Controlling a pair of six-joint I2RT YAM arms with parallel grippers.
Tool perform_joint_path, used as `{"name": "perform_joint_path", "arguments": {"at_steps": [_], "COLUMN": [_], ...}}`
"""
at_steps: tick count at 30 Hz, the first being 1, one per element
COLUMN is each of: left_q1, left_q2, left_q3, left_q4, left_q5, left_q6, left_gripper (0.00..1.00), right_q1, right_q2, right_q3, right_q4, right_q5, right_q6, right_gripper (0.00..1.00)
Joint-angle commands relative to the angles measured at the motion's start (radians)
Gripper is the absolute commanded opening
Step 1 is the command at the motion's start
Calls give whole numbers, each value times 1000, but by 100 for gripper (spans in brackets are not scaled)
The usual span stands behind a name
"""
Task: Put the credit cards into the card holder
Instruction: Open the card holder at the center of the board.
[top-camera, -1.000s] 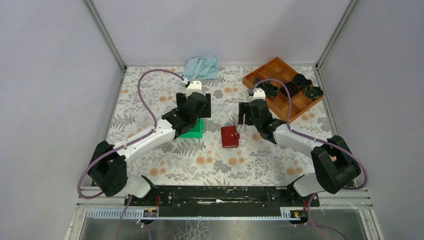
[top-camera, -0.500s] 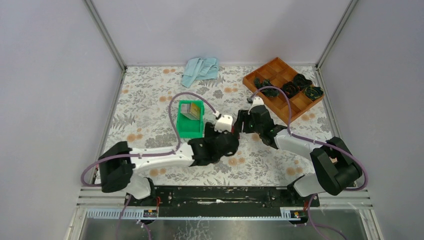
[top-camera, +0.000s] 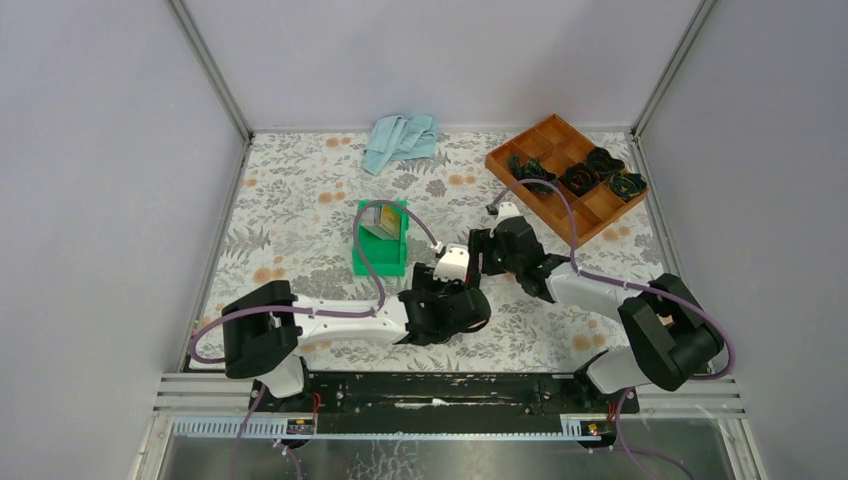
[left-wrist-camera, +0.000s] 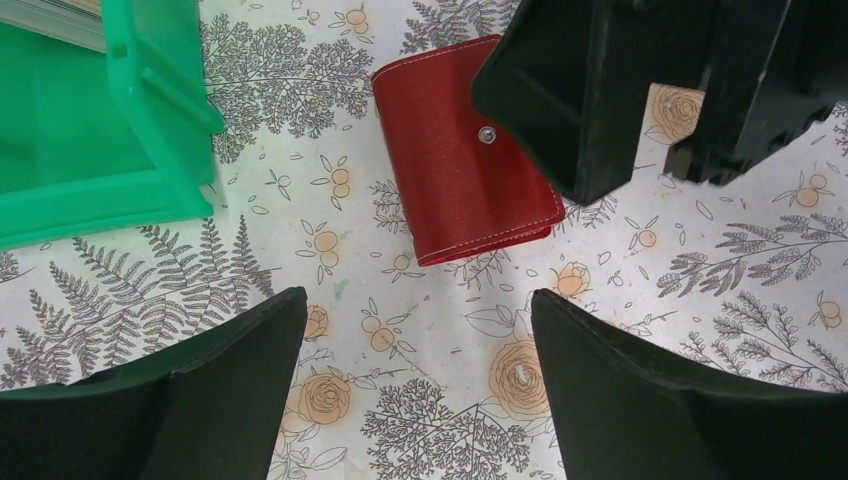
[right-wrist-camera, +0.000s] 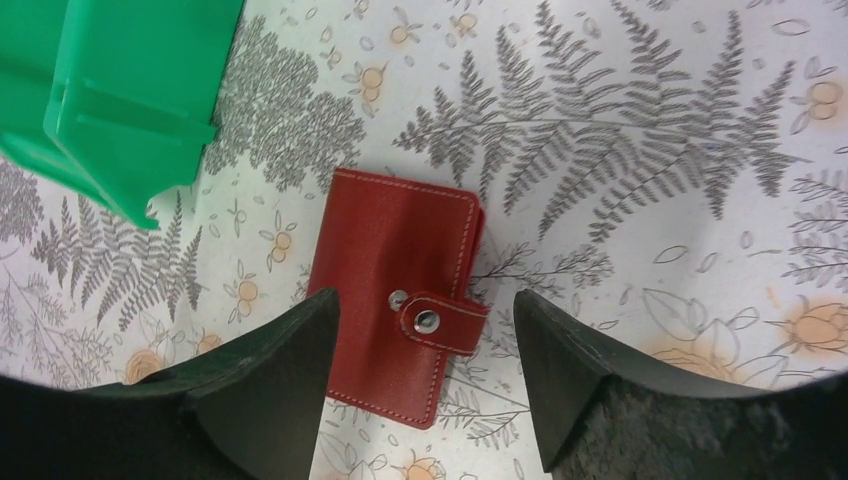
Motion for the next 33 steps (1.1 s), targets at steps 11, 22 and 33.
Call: {"name": "perform_joint_path", "arguments": {"at_steps": [11,22,33], "left_q1": [-5,-6,-9], "left_q2": [-44,-60,-52], "left_q3": [-47,-79,-89], "left_q4": [-6,2,2], "left_q5": [-91,-90,-94], "left_q6": [-73,-99,-117], "left_gripper": [90,90,90], "right_q1": [82,91,91], "right_q2": [76,121,74], "right_q3": [86,93,62], "right_q4": [-84,-100,-114], "right_q5": [168,244,333], "right_q6": [-26,-26,-19], "right_gripper": [60,44,46]}}
